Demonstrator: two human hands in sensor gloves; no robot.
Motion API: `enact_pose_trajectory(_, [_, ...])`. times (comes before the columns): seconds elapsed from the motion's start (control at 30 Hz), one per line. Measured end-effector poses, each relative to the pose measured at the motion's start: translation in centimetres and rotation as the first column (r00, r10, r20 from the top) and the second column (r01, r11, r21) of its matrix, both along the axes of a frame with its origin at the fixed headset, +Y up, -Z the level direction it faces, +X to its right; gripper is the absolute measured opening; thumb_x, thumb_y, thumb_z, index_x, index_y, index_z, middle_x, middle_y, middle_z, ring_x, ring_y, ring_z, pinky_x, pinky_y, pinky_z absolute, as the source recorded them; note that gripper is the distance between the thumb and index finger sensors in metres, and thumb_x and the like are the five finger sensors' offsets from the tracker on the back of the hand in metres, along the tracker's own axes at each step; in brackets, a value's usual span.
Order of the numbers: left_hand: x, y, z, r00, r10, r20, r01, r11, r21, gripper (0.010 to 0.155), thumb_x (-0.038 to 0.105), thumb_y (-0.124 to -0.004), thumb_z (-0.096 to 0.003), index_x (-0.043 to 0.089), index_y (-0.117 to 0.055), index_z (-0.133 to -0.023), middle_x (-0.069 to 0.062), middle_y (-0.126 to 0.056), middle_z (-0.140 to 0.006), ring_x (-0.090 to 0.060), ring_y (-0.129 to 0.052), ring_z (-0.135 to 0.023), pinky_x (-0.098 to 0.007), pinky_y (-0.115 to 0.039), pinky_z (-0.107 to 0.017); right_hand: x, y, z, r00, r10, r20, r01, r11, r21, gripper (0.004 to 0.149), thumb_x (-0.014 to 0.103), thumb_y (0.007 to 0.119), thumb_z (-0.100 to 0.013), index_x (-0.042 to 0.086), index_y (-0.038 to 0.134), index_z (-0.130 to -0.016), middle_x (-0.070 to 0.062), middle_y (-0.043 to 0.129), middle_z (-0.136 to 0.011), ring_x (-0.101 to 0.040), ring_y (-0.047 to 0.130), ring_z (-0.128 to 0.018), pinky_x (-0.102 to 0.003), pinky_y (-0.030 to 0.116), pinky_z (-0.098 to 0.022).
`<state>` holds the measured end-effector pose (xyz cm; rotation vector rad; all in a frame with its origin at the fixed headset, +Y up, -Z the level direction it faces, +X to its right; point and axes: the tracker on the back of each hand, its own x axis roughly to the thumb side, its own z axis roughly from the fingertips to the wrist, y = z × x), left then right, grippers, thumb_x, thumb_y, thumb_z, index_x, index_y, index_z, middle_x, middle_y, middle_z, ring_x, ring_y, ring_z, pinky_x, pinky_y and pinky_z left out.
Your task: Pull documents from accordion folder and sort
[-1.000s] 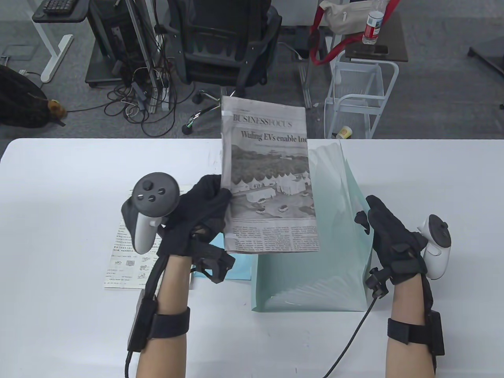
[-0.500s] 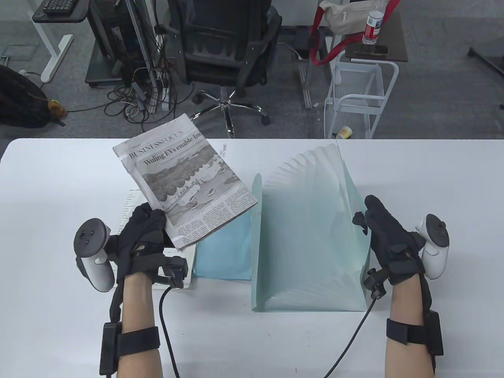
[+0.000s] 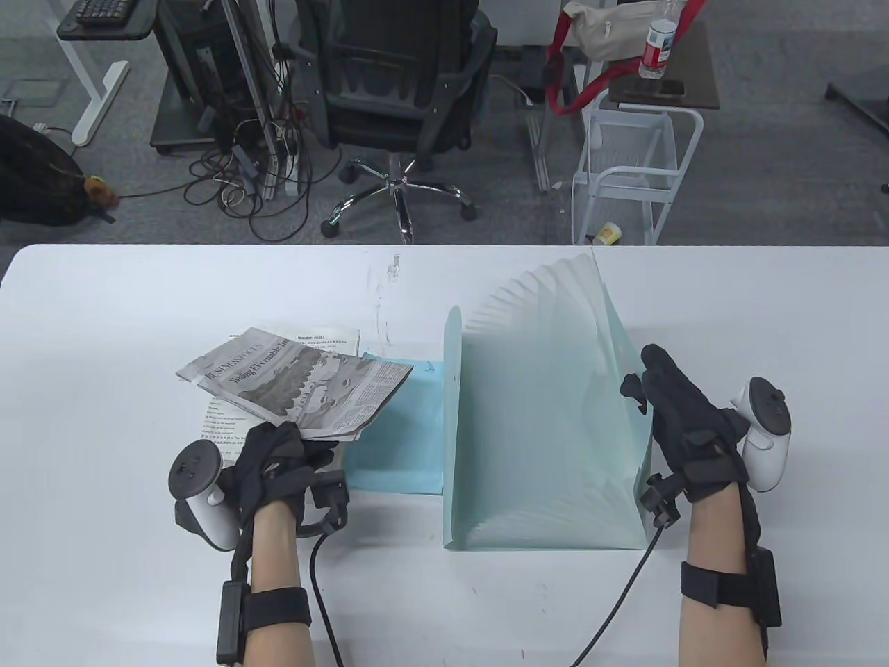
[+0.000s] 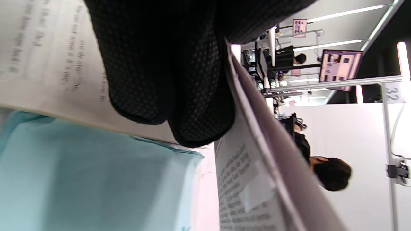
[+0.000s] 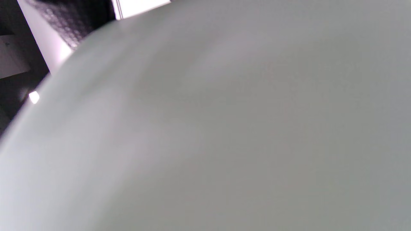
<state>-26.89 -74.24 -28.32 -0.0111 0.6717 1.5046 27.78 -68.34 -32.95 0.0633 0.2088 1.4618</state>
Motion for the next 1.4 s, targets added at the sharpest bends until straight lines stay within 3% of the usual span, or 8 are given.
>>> enact_pose_trajectory(0.27, [1.5, -2.2, 0.1, 0.995, 0.001, 0.102, 0.013, 0.99, -0.14, 0.045, 0.034, -0.065, -0.0555, 0.001, -0.066, -0.087, -0.019, -0.095, -0.073, -0.019, -0.122, -0.044, -0.034, -0.104, -0.032, -0.2, 0.0, -0.1, 1.0, 0.01, -0.005, -0.01, 1.0, 0.0, 0.086, 0.059, 0.073, -0.048, 0.015, 0.03, -0.107, -0.016, 0.054, -0.094, -0.046, 0.04, -0.1, -0.071, 0.034, -0.064])
enact_pose_trajectory(0.6, [1.7, -1.2, -0.1, 0.913, -0.213, 0.348, 0.305, 0.923, -0.235, 0.054, 0.05, -0.067, -0.0557, 0.004, -0.087, -0.075, -0.017, -0.108, -0.049, -0.012, -0.121, -0.016, -0.031, -0.102, -0.013, -0.2, 0.0, -0.1, 1.0, 0.009, -0.005, -0.009, 1.0, 0.0, 0.085, 0.058, 0.073, -0.048, 0.015, 0.031, -0.107, -0.016, 0.054, -0.094, -0.046, 0.04, -0.1, -0.072, 0.034, -0.064])
enact_pose_trajectory(0.8, [3.9, 4.2, -1.0, 0.678, -0.597, 0.429, 0.652, 0.758, 0.022, 0.051, 0.053, -0.067, -0.0545, 0.014, -0.084, -0.083, -0.009, -0.108, -0.054, -0.017, -0.114, -0.019, -0.035, -0.095, -0.022, -0.4, -0.1, -0.2, 1.0, 0.02, -0.009, -0.02, 1.0, -0.004, 0.086, 0.059, 0.073, -0.048, 0.013, 0.031, -0.107, -0.016, 0.054, -0.093, -0.046, 0.04, -0.1, -0.071, 0.034, -0.064])
enact_pose_trajectory(0.97, [7.4, 6.0, -1.0, 0.624, -0.671, 0.401, 0.576, 0.741, 0.345, 0.057, 0.056, -0.068, -0.0542, 0.024, -0.067, -0.101, -0.014, -0.078, -0.1, -0.038, -0.086, -0.085, -0.055, -0.067, -0.067, -0.6, 0.0, -0.2, 0.999, 0.037, -0.003, -0.037, 0.999, -0.003, 0.085, 0.059, 0.073, -0.048, 0.014, 0.032, -0.107, -0.016, 0.054, -0.093, -0.046, 0.04, -0.099, -0.072, 0.035, -0.064])
enact_pose_trajectory(1.1, [9.9, 4.7, -0.4, 0.408, -0.861, 0.304, 0.732, 0.508, 0.455, 0.07, 0.061, -0.071, -0.0506, 0.027, -0.051, -0.109, -0.012, -0.057, -0.114, -0.038, -0.062, -0.106, -0.062, -0.046, -0.077, -0.9, 0.0, -0.3, 0.998, 0.061, -0.009, -0.061, 0.998, 0.001, 0.084, 0.059, 0.073, -0.048, 0.014, 0.032, -0.107, -0.015, 0.054, -0.094, -0.046, 0.04, -0.1, -0.072, 0.034, -0.064])
enact_pose_trajectory(1.17, [10.4, 3.7, -0.5, 0.332, -0.89, 0.312, 0.749, 0.45, 0.487, 0.074, 0.062, -0.07, -0.05, 0.029, -0.044, -0.111, -0.007, -0.046, -0.119, -0.036, -0.046, -0.112, -0.062, -0.036, -0.079, -1.3, 0.2, -0.3, 0.996, 0.084, -0.013, -0.084, 0.996, 0.006, 0.083, 0.059, 0.072, -0.048, 0.015, 0.032, -0.107, -0.016, 0.053, -0.095, -0.046, 0.039, -0.1, -0.072, 0.034, -0.063])
enact_pose_trajectory(1.23, [10.6, 3.0, -0.8, 0.329, -0.873, 0.36, 0.728, 0.477, 0.493, 0.076, 0.063, -0.069, -0.05, 0.027, -0.042, -0.112, -0.012, -0.039, -0.119, -0.038, -0.04, -0.112, -0.061, -0.033, -0.078, -1.9, 0.6, -0.2, 0.992, 0.129, -0.008, -0.129, 0.992, 0.015, 0.081, 0.057, 0.071, -0.049, 0.015, 0.033, -0.107, -0.017, 0.052, -0.095, -0.048, 0.038, -0.099, -0.074, 0.034, -0.063])
enact_pose_trajectory(1.4, [10.5, 1.7, -0.8, 0.456, -0.786, 0.418, 0.618, 0.617, 0.487, 0.075, 0.059, -0.068, -0.0522, 0.023, -0.039, -0.111, -0.014, -0.035, -0.117, -0.042, -0.035, -0.109, -0.061, -0.03, -0.076, -4.4, 1.4, 0.0, 0.957, 0.288, 0.019, -0.289, 0.957, 0.018, 0.079, 0.055, 0.07, -0.049, 0.014, 0.035, -0.107, -0.019, 0.053, -0.095, -0.05, 0.039, -0.099, -0.075, 0.036, -0.061])
